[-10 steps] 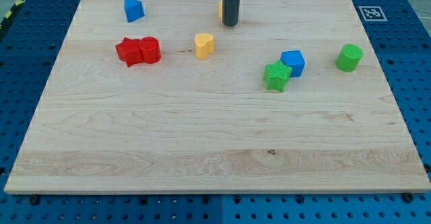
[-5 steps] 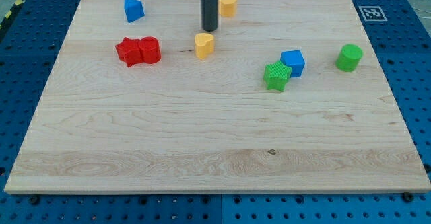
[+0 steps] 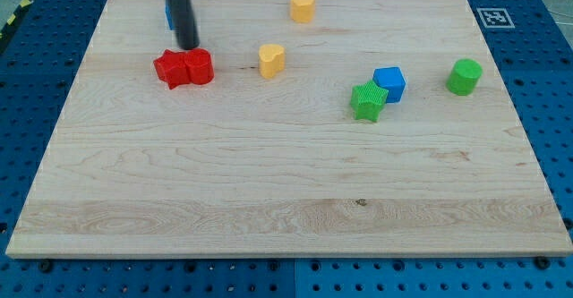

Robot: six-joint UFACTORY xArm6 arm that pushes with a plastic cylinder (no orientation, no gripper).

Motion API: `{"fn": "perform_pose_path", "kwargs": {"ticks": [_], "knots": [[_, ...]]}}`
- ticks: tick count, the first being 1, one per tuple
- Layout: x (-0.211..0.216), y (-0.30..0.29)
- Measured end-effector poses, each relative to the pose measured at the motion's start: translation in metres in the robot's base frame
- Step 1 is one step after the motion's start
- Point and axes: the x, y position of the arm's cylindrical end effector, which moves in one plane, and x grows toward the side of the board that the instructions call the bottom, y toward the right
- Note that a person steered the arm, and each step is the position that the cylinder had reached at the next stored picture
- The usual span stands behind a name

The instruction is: Move the red star to the bottom right of the yellow hexagon

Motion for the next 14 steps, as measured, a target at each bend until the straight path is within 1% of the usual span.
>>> {"fn": "perform_pose_path", "kwargs": {"ticks": [1, 2, 3, 4, 5, 6, 7, 8, 11, 12, 13, 14], "knots": [[0.021, -0.042], [0.055, -0.058], [0.099, -0.047], [0.102, -0.039], [0.079, -0.039], [0.071, -0.024], [0.103, 0.008], [0.103, 0.033], [0.043, -0.001], [0.052, -0.009], [0.055, -0.048], [0.039, -0.089]]}}
